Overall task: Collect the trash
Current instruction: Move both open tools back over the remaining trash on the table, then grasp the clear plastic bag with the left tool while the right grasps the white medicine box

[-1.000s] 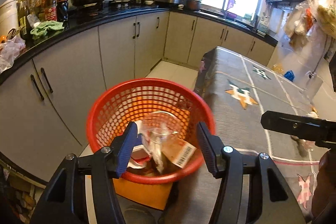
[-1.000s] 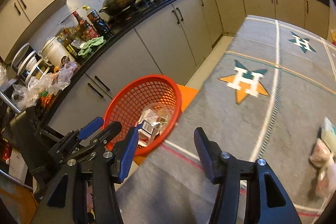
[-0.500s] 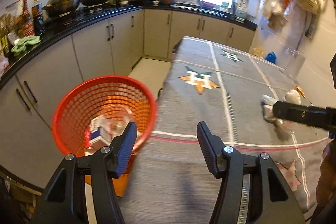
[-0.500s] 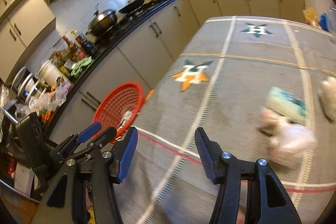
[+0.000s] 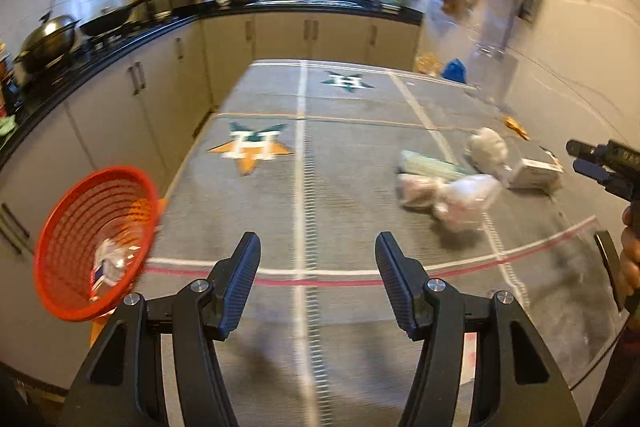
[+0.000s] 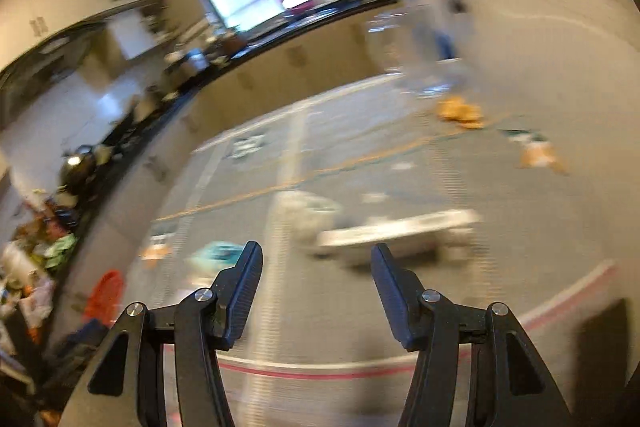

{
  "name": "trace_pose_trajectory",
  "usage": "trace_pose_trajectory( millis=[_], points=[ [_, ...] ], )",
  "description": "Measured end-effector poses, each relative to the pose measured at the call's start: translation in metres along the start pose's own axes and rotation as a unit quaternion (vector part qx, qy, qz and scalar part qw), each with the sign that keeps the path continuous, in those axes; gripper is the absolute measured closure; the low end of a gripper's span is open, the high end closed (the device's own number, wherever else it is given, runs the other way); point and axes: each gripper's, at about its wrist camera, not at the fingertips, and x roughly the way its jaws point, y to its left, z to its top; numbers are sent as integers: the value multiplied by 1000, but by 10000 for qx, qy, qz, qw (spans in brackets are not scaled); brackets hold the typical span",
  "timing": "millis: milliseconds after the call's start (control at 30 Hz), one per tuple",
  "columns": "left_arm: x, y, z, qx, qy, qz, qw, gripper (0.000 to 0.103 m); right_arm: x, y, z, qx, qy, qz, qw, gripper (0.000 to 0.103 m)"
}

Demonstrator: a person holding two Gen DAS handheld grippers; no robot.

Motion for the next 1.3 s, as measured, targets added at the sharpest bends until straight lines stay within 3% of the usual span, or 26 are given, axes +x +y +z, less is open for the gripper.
trace_pose_trajectory(
  millis=[167,367,400,467,533,600,667,933,1167,1233,1300],
  points=[
    [7,-37,3,294,19,-206,9994,44,3,-38,-10,-224,89,-695,9973,42],
    [13,-65,0,550,81,-394,9977,43,28,-36,-15,-679,119,-1191,9905,50],
    [15,-68,0,578,104,-407,9974,43,31,-38,-15,-712,143,-1207,9900,53],
    [18,-70,0,599,139,-439,9971,43,41,-41,-16,-741,227,-1218,9895,74],
    [19,-71,0,615,153,-477,9968,43,49,-44,-16,-738,247,-1293,9885,88],
    [21,-72,1,610,151,-520,9967,42,51,-45,-17,-774,187,-1359,9875,92],
    [23,-74,2,582,157,-585,9965,40,44,-43,-18,-754,76,-1316,9884,98],
    [35,-101,10,762,177,-665,9947,37,13,-27,-32,-606,-195,-552,9964,98],
    [64,-125,21,790,244,-502,9953,38,4,-20,-44,-571,-220,-225,9979,98],
    [74,-133,23,841,267,-386,9954,44,4,-23,-44,-554,-195,-180,9981,98],
    [84,-137,24,886,346,-254,9951,67,5,-26,-45,-484,-150,-118,9986,98]
  ],
)
